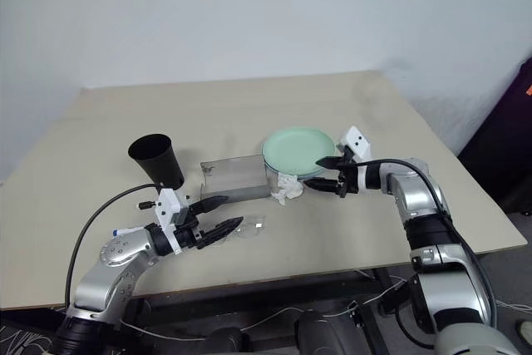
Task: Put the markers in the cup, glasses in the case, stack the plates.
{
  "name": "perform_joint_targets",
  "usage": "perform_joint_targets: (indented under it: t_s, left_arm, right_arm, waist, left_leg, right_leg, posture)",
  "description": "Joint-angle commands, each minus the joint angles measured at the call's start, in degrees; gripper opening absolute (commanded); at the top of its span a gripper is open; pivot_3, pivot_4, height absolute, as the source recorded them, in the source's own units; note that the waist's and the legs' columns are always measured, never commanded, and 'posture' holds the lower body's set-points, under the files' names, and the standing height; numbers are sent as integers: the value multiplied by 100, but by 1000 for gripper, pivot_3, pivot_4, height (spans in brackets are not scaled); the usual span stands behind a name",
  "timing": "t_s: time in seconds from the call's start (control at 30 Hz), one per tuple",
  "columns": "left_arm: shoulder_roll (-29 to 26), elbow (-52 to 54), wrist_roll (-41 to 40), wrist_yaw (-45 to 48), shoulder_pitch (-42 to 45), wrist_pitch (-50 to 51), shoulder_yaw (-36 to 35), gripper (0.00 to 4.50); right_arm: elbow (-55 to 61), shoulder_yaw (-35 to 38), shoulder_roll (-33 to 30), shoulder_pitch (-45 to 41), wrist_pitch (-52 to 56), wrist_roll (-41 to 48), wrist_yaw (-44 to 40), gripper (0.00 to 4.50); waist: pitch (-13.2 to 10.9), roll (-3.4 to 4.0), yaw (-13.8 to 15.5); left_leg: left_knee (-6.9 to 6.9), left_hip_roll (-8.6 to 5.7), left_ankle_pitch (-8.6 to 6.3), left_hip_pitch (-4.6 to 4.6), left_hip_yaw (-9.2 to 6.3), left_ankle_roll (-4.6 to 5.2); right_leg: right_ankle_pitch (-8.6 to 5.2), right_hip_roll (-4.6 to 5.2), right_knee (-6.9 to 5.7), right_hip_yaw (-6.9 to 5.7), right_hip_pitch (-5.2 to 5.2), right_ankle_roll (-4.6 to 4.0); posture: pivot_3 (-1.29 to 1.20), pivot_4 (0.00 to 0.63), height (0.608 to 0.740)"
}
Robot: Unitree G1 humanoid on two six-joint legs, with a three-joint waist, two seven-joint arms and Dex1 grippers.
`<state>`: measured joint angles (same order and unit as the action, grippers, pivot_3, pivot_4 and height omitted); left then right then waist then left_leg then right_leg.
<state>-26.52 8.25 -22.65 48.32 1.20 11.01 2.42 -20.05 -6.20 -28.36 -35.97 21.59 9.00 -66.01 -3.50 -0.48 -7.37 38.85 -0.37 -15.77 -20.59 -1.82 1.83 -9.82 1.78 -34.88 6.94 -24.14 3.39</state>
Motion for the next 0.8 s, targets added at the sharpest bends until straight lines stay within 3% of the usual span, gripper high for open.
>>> perform_joint_targets:
  t_s: [0.03, 0.6, 0.73, 0.8]
  left_arm:
    - [-40, 44, -56, 50, 125, -119, -176, 3437]
    - [70, 125, 42, -19, 16, -124, -99, 3437]
    - [69, 155, 56, -53, -17, -122, -97, 3437]
    - [69, 156, 67, -68, -34, -129, -89, 3437]
  right_arm:
    - [340, -110, 39, 48, -185, -49, 155, 4316]
    - [-1160, -1116, 643, -213, -2088, -1213, 1004, 4316]
    - [-1442, -1069, 705, -304, -2339, -1280, 1131, 3401]
    - [-1464, -1027, 698, -320, -2379, -1241, 1107, 2665]
  waist:
    - [0, 0, 3]
    - [0, -2, 3]
    - [0, -2, 3]
    - [0, -2, 3]
  left_leg:
    - [1, 0, 0, 0, -2, 0]
    - [3, -4, 0, -5, -6, 0]
    - [3, -4, 0, -3, -7, 0]
    - [3, -4, 0, -3, -8, 0]
  right_leg:
    - [0, 0, 0, -1, 1, 0]
    - [1, 0, 3, 1, 4, 0]
    - [1, 0, 2, 1, 4, -1]
    - [1, 0, 2, 1, 5, -1]
  posture:
    - [0, 0, 737]
    - [0, 0, 737]
    - [0, 0, 737]
    - [0, 0, 737]
